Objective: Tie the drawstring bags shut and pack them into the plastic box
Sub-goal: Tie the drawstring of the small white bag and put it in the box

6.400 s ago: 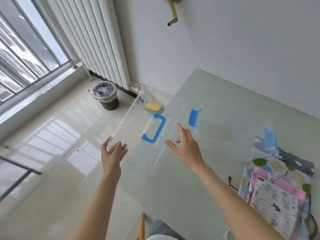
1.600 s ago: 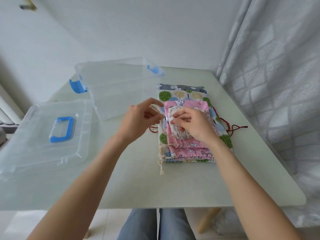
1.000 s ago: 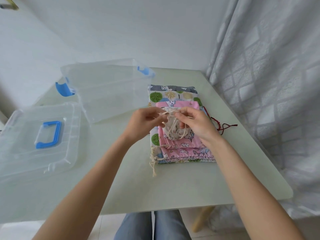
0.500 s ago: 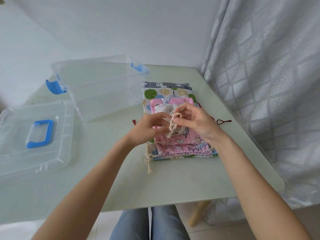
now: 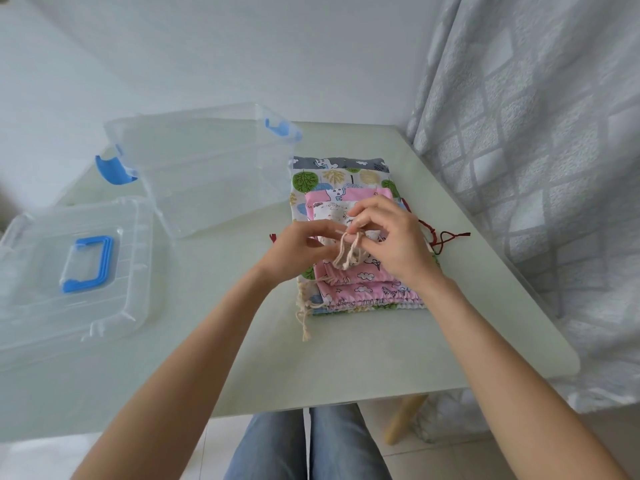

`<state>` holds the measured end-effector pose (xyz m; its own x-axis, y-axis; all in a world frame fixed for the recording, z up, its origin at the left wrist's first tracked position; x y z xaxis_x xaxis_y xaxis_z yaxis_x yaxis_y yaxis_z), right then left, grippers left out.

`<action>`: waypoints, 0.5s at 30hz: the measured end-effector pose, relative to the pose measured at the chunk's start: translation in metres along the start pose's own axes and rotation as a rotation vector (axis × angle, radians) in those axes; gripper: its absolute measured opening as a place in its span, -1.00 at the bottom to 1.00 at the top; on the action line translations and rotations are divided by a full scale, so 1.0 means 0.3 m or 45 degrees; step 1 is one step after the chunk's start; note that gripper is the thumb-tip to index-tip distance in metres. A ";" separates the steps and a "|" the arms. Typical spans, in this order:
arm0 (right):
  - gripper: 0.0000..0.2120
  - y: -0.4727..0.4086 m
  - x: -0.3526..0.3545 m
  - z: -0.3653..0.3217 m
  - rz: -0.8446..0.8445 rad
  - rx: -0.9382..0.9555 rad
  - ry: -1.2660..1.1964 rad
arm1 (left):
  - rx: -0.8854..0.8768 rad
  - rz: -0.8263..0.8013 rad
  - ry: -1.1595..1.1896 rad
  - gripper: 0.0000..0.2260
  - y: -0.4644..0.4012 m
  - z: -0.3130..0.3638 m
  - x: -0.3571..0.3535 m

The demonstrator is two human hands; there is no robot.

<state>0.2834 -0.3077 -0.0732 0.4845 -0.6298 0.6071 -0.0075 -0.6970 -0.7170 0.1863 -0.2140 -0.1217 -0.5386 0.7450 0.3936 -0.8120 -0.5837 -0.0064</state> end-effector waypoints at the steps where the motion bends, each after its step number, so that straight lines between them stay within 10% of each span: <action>1: -0.92 0.002 0.004 0.003 0.011 0.006 0.008 | -0.016 0.040 0.001 -0.78 0.000 0.001 0.006; 8: -0.85 0.058 0.047 0.042 0.142 -0.116 -0.132 | -0.086 0.375 0.067 -0.90 0.021 -0.016 0.098; 15: -0.98 0.198 0.070 0.101 0.283 -0.510 -0.269 | 0.031 -0.019 1.262 -0.77 0.062 -0.075 0.065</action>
<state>0.3198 -0.3518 -0.1135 0.5993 -0.7236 0.3424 -0.4454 -0.6568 -0.6084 0.1556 -0.2030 -0.1348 -0.4823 0.6790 -0.5535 -0.8212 -0.5704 0.0158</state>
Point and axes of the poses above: each hand's wrist, its own y-axis away from the middle knuckle, its own x-axis out of the back of the hand, z = x × y, the point moved 7 cm from there along -y, towards the middle knuckle, and after that the axes turned 11 degrees about x, right-handed, at the moved point
